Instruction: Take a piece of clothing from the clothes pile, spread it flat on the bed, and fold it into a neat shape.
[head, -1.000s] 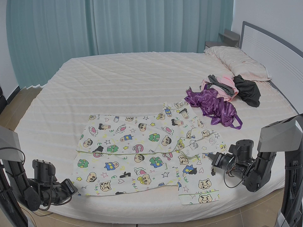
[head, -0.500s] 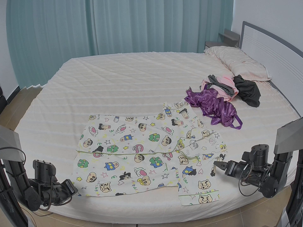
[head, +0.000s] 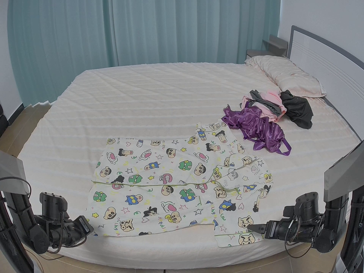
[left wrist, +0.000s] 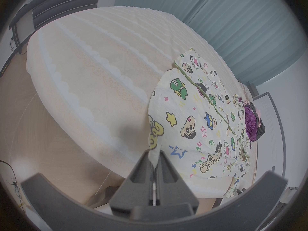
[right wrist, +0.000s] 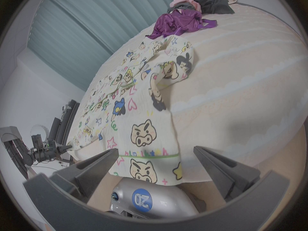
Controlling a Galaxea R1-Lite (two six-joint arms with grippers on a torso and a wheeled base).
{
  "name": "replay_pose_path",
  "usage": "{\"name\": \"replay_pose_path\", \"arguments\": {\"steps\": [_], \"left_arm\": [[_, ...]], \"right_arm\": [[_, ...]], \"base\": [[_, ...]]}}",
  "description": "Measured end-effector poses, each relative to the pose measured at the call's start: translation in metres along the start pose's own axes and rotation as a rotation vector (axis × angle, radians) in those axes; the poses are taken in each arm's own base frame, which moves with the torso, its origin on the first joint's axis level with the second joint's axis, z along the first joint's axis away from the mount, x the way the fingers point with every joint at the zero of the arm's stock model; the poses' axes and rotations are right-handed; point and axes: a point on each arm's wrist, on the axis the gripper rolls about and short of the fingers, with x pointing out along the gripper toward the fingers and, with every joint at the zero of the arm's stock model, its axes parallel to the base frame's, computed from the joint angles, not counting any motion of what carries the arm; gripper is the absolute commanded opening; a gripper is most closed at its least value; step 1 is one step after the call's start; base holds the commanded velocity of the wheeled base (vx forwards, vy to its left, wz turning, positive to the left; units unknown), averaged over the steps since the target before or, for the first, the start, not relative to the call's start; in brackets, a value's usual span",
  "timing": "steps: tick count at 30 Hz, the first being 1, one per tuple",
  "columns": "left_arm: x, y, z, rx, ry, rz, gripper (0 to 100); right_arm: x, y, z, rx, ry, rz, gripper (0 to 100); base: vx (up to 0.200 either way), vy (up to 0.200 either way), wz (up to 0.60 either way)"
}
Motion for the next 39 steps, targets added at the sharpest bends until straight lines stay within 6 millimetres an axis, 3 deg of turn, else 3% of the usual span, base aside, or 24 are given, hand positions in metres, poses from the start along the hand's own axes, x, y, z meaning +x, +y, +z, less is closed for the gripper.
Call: {"name": "replay_pose_path", "arguments": {"steps": [16,17,30,39], "left_arm": [[0.001,-0.001,-0.002,0.007,0.007,-0.001,0],[0.001,-0.001,-0.002,0.007,0.007,-0.001,0],[0.001,-0.001,-0.002,0.007,0.005,0.001,0],[0.000,-0.001,-0.001,0.010,-0.002,0.001,0]], "right_arm": [[0.011,-0.001,-0.011,0.043,0.057,0.035,100],[0.012,-0.001,-0.012,0.044,0.061,0.037,0],[0.012,-0.007,-0.017,0.086,0.110,-0.004,0],[-0.004,-0.010,-0.018,0.120,0.183,-0.075,0]], "base": [[0.000,0.000,0.00],[0.000,0.000,0.00],[0.000,0.000,0.00],[0.000,0.000,0.00]]}}
